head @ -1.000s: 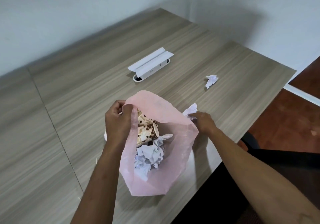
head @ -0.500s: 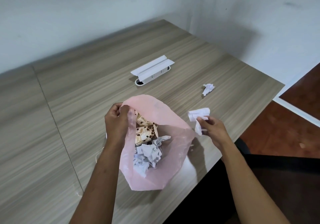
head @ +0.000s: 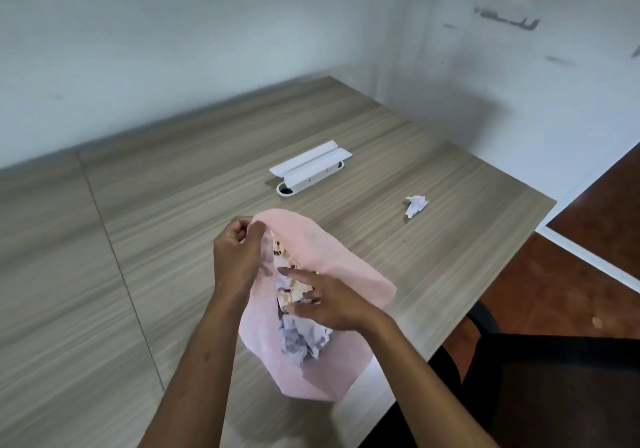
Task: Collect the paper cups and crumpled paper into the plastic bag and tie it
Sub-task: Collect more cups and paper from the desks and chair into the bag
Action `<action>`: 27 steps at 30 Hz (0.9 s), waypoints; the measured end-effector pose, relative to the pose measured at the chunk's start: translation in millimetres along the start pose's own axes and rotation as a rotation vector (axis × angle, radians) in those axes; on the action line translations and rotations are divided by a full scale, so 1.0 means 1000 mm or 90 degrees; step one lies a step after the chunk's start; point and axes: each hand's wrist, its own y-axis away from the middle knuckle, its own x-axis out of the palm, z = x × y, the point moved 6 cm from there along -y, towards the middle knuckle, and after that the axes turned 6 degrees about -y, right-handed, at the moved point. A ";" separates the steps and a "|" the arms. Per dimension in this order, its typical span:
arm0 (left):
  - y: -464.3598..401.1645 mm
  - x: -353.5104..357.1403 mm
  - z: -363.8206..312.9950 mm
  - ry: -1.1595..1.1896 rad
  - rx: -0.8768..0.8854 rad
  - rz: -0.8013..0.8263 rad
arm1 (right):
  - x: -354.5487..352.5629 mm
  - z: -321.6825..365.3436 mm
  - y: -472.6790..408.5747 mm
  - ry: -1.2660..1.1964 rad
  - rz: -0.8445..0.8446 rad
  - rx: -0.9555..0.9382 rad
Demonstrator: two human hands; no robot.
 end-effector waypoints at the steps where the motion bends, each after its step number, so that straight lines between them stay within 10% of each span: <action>1: -0.001 0.001 0.000 -0.001 0.008 0.001 | -0.003 0.002 0.001 -0.022 -0.021 -0.012; 12: -0.024 0.043 -0.003 0.009 0.011 0.053 | -0.124 -0.035 0.044 -0.075 -0.585 0.024; 17: -0.037 0.065 -0.019 0.004 0.031 0.036 | -0.129 -0.107 0.018 0.150 -0.363 0.325; 27: -0.077 0.091 -0.049 0.008 0.090 -0.044 | -0.217 -0.106 -0.029 -0.021 -0.542 0.128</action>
